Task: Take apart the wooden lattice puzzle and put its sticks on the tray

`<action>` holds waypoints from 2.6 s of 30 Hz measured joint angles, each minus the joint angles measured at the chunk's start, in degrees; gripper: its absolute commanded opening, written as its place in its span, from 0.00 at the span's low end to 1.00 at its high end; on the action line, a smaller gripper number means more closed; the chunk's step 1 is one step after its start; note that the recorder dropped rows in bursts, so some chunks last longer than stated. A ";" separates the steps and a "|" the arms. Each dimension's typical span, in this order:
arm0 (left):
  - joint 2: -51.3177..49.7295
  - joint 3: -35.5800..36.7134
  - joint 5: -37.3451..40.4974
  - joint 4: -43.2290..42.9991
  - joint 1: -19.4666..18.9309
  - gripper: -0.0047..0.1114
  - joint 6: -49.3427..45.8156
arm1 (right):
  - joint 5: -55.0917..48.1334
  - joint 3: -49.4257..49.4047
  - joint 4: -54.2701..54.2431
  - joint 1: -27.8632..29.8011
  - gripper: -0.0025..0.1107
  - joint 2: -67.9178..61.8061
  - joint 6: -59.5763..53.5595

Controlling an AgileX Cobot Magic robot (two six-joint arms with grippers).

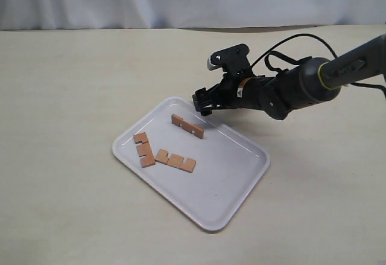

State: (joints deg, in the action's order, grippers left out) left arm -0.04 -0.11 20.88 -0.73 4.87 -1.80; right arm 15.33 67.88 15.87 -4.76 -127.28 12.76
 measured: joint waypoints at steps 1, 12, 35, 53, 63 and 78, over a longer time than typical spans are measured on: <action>0.00 0.00 0.00 0.00 0.00 0.04 0.00 | 0.23 0.00 0.00 -0.01 0.84 -0.13 0.00; 0.00 0.00 0.00 0.00 0.00 0.04 0.00 | 0.68 0.00 -0.03 -0.01 0.44 -0.26 -1.09; 0.00 0.00 0.00 -0.13 0.00 0.04 0.00 | -0.48 -4.49 2.97 -0.61 0.06 10.57 -1.30; 0.00 0.00 0.00 -0.13 0.00 0.04 0.00 | -20.72 -1.69 20.33 -15.85 0.06 14.53 -5.45; 0.00 0.00 0.00 -0.13 0.00 0.04 0.00 | -24.55 -1.69 13.26 -19.98 0.06 14.53 -17.16; 0.00 0.00 0.00 -0.13 0.00 0.04 0.00 | -20.95 -1.69 1.91 -20.65 0.69 14.53 -18.51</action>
State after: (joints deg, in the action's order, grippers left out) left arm -0.04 -0.11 20.88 -0.86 4.87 -1.80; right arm -5.62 66.19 17.78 -25.42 -112.74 -5.74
